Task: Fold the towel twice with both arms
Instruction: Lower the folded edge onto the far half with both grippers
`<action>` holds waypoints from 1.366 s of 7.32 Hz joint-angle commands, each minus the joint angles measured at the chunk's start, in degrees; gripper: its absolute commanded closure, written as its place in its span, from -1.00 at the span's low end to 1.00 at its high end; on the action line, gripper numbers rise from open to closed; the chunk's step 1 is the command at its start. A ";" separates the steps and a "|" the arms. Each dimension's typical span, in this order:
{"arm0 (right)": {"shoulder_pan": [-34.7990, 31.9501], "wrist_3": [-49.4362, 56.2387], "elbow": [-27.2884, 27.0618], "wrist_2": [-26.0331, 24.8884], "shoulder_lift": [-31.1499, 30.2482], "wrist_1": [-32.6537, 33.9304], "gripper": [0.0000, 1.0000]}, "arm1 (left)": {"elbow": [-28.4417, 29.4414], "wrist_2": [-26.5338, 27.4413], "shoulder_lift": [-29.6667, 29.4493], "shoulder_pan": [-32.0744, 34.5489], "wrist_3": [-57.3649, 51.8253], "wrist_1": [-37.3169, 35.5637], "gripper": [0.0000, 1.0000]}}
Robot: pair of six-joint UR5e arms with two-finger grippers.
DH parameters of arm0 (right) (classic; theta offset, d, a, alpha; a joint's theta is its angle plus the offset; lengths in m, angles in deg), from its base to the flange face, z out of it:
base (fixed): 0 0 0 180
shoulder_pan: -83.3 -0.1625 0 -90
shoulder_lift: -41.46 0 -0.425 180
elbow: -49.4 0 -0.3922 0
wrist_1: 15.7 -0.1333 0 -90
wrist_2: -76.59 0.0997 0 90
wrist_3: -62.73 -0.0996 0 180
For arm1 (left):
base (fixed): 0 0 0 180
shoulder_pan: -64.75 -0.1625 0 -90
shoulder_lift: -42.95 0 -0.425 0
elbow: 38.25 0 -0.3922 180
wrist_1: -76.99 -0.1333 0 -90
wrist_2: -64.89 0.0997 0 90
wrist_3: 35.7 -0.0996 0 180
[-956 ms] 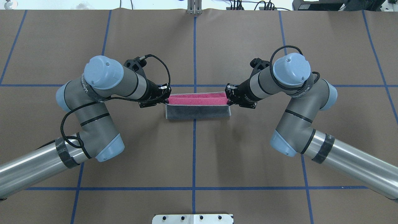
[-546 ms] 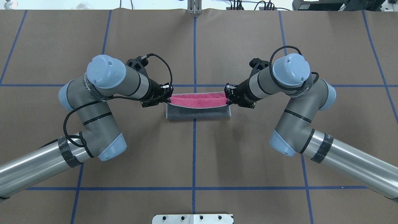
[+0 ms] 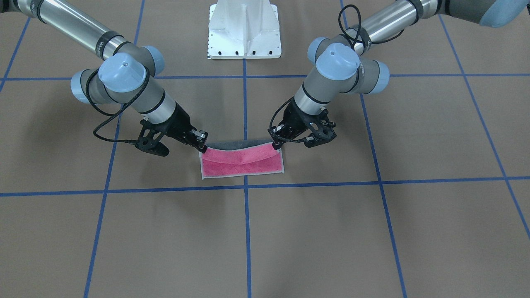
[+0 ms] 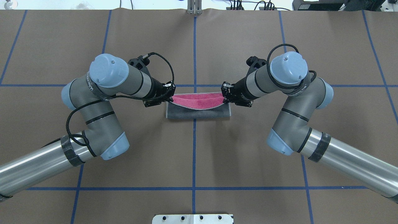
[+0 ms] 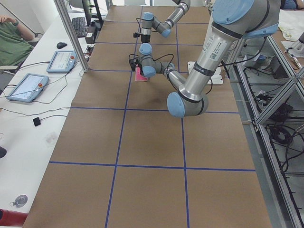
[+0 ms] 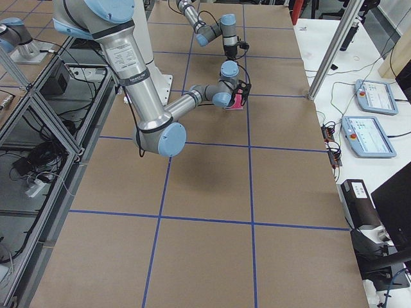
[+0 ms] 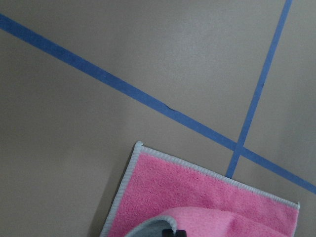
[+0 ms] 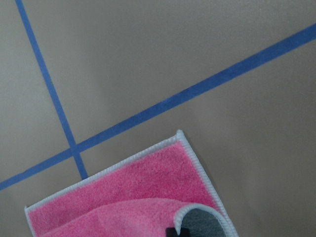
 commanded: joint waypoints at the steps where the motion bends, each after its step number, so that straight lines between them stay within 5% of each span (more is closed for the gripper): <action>1: -0.25 0.00 1.32 0.00 0.03 -0.09 1.00 | 0.98 0.01 -0.01 0.01 -0.04 0.01 1.00; 7: -1.13 0.18 3.00 0.00 0.03 -0.18 1.00 | 2.04 0.01 -0.01 0.01 -0.04 0.10 1.00; 8: -1.13 0.18 3.00 0.00 0.12 -0.18 0.81 | 2.04 0.01 -0.09 0.01 -0.04 0.10 1.00; 9: -1.22 0.18 3.00 0.00 0.12 -0.18 -0.15 | 2.04 0.01 -0.10 0.01 -0.04 0.19 0.45; 10: -1.22 0.09 2.91 0.00 0.21 -0.70 -0.98 | 2.04 0.10 -0.18 -0.07 -0.04 0.19 -0.87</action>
